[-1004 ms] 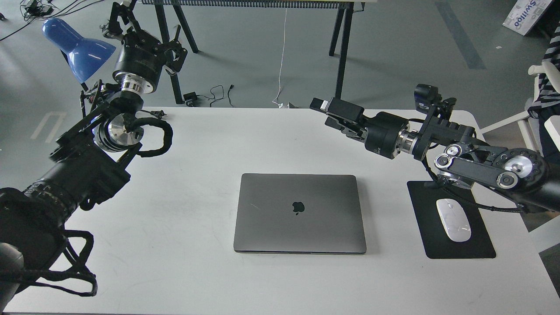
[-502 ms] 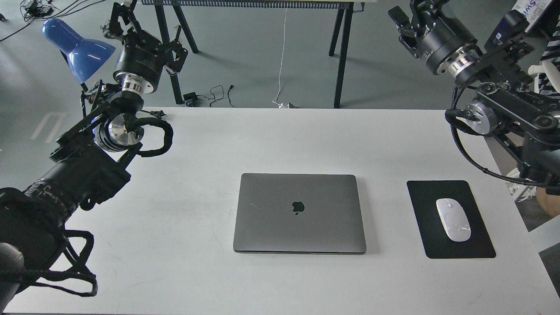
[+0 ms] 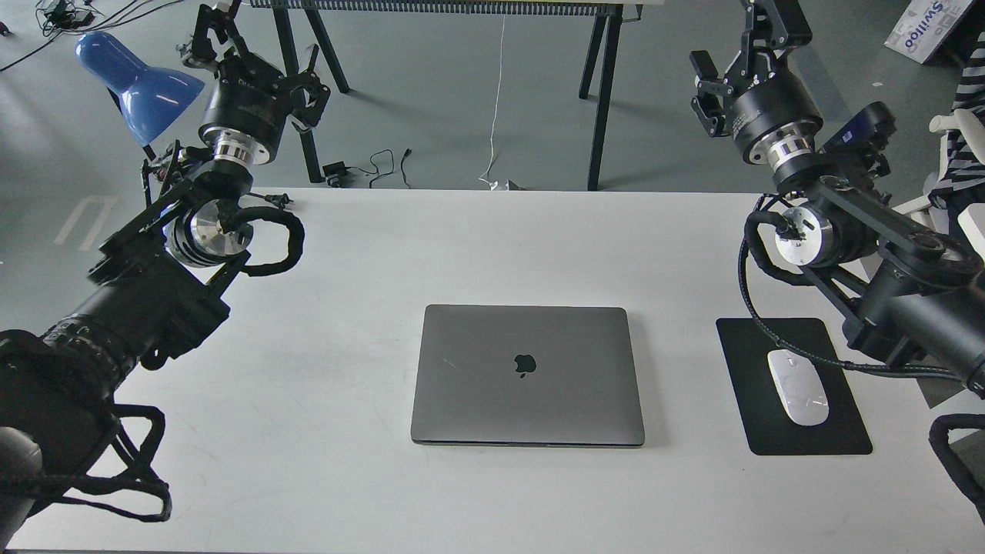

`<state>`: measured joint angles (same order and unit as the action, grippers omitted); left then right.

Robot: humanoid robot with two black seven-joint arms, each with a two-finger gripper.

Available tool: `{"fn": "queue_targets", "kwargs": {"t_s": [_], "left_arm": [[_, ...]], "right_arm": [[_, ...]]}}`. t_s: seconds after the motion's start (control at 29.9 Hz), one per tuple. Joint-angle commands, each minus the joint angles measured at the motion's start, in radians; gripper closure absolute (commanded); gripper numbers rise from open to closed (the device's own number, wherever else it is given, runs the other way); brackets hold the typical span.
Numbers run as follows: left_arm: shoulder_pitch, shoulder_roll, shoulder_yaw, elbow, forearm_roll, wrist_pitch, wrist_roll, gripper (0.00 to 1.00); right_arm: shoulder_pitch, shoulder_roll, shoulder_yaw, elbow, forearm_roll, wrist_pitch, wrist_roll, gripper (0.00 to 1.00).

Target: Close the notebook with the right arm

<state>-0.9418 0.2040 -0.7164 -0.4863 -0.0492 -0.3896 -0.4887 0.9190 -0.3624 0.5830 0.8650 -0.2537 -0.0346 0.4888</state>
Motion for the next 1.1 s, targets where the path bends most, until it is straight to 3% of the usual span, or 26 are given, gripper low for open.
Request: {"fn": "queue_targets", "kwargs": {"t_s": [0.0,1.07], "left_arm": [[0.000,0.000,0.000,0.000,0.000,0.000,0.000,0.00],[0.002,0.000,0.000,0.000,0.000,-0.002,0.000,0.00]], "right_arm": [[-0.020,0.031,0.038,0.000,0.002,-0.001,0.000,0.01],[-0.046,0.054,0.035,-0.007,0.001,0.007,0.000,0.01]]}}
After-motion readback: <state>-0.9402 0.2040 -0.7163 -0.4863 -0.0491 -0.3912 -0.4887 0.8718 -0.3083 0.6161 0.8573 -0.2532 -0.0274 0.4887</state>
